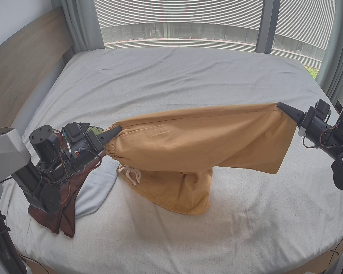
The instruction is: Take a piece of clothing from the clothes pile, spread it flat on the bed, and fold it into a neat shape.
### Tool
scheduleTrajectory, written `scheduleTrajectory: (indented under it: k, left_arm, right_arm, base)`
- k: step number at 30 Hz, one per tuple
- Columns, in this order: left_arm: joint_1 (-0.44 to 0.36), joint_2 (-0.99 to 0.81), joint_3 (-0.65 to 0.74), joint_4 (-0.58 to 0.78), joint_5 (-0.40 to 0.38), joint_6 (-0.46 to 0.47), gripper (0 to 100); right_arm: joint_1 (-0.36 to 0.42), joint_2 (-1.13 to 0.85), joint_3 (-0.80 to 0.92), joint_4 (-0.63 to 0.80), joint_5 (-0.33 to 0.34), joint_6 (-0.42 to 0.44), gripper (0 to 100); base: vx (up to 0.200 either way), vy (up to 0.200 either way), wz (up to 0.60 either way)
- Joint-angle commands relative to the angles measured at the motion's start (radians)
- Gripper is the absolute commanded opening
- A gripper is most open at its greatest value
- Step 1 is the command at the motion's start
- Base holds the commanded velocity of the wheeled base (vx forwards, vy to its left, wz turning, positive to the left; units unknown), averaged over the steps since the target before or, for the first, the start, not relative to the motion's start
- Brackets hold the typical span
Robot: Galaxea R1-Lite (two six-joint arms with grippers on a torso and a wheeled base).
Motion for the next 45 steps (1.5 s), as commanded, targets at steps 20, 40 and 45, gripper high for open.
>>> scheduleTrajectory:
  k: [20,40,45]
  left_arm:
    - [-0.016,0.115,-0.193,-0.001,0.080,0.008,0]
    - [-0.013,0.221,-0.356,0.000,0.136,-0.010,0]
    - [-0.012,0.242,-0.387,0.002,0.141,-0.010,0]
  right_arm:
    - [0.003,0.303,-0.123,-0.178,-0.035,0.000,0]
    - [-0.002,0.434,-0.324,-0.161,-0.037,0.000,0]
    - [-0.003,0.475,-0.366,-0.161,-0.037,0.000,0]
  base:
    - [0.000,0.000,0.00]
    - [0.000,0.000,0.00]
    - [0.000,0.000,0.00]
